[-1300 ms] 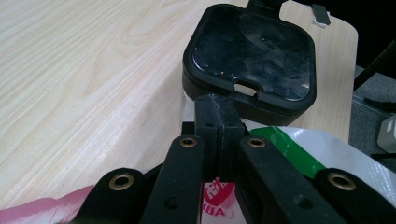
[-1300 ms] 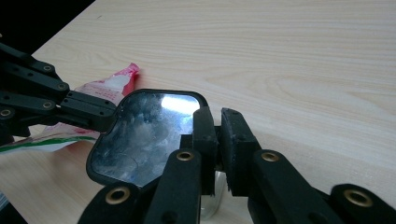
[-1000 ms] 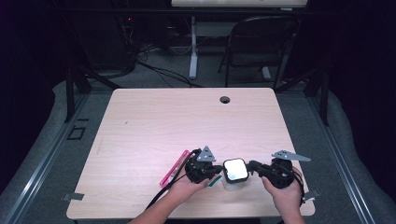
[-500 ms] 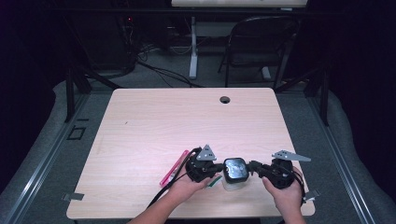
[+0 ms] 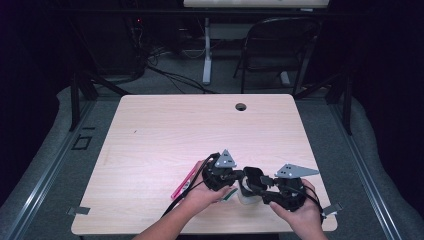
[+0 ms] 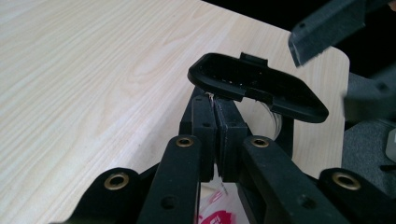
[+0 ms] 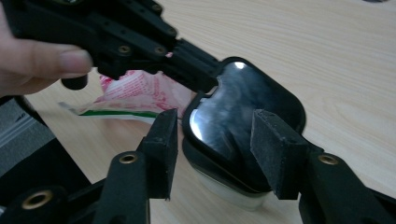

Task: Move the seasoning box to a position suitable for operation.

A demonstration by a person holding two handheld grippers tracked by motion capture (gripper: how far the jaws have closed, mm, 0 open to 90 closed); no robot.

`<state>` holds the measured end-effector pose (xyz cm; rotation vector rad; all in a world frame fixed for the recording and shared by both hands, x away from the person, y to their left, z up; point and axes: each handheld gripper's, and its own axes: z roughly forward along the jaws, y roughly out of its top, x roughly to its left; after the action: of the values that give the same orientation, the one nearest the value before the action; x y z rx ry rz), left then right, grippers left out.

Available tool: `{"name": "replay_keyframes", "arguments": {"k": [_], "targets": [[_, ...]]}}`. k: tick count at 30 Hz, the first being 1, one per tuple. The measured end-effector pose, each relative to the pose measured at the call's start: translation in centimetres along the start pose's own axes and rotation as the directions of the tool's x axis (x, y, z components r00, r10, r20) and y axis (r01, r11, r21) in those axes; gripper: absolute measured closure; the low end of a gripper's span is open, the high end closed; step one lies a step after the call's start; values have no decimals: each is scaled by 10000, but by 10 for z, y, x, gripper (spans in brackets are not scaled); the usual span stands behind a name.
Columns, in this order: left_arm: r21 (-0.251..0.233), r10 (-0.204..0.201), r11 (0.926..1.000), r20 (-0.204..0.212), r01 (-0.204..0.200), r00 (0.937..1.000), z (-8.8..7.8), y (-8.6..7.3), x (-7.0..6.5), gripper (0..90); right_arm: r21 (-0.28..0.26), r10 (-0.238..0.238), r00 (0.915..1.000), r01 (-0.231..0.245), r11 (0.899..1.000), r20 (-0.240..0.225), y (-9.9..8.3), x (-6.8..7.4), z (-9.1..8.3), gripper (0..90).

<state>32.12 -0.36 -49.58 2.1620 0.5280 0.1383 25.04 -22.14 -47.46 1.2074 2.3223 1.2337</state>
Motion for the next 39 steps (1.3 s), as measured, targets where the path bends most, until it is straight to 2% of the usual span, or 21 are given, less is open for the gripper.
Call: {"name": "replay_keyframes", "arguments": {"k": [4,10,14,18,22,25,28,30,33,36,39], "targets": [[-31,17,10000,-33,-17,10000,0,5,-1,879,42,-526,9985,526,9986,158,2,10,1,484],[34,25,10000,-65,-24,10000,-1,9,-1,874,167,-844,9921,832,9964,930,0,14,10,478],[15,35,10000,-74,-34,10000,-1,8,-1,865,112,-672,9899,663,9977,1249,-2,12,12,509],[-176,30,9998,-200,-34,9998,-6,7,0,835,19,-568,9918,570,9984,1148,0,11,8,565],[-214,59,9997,-382,-67,9993,-15,4,4,787,-150,-211,9957,225,9996,898,1,7,1,613],[-523,-135,9986,-518,108,9986,-24,-1,8,741,-248,95,9976,-78,9997,688,2,2,-4,639],[-638,-216,9978,-707,171,9973,-32,-7,14,705,-313,261,9979,-243,9992,585,3,-1,-9,669],[-658,-230,9977,-974,166,9950,-38,-14,16,674,-399,385,9979,-364,9985,527,3,-3,-12,690],[-777,-384,9965,-1164,294,9925,-50,-29,19,655,-427,513,9974,-492,9979,501,4,-7,-19,725],[-687,-430,9971,-1415,335,9890,-62,-45,22,648,-482,647,9967,-623,9969,496,4,-12,-24,754],[-749,-669,9956,-1600,555,9848,-74,-61,24,646,-557,777,9947,-740,9957,675,4,-16,-29,780]]}}
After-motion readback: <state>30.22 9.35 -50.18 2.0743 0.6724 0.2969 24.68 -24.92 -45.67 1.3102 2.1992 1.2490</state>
